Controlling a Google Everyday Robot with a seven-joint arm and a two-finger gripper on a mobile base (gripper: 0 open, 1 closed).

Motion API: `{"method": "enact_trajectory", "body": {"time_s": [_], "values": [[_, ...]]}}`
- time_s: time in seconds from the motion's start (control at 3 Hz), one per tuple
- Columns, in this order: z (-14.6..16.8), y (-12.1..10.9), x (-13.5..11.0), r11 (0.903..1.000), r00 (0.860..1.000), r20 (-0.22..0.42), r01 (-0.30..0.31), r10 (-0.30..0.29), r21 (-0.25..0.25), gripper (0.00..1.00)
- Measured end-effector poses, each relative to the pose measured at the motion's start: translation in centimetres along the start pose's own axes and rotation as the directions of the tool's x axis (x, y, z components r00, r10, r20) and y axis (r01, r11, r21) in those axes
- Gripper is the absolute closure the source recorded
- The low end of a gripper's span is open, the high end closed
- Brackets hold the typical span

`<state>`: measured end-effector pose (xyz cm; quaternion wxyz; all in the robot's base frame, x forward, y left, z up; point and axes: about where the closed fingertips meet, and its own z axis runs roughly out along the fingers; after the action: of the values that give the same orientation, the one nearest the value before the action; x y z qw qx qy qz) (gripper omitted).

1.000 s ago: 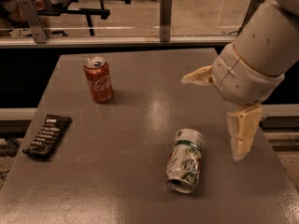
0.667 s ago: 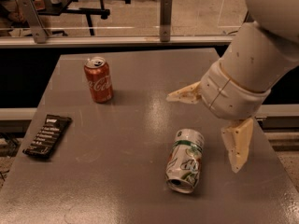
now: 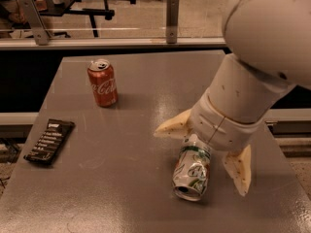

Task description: Place 7up can upright

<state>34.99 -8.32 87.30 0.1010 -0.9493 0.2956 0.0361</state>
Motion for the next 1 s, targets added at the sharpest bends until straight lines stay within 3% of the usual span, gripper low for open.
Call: {"method": "enact_trajectory", "body": {"time_s": [0.33,1.0], "values": [[1.3,0.3,-1.2,0.9963,0.997,-0.006,0.078,-0.079,-0.035,0.0],[2.9,0.3,-1.9,0.9875,0.991,-0.005,0.131,-0.132,-0.087,0.06]]}}
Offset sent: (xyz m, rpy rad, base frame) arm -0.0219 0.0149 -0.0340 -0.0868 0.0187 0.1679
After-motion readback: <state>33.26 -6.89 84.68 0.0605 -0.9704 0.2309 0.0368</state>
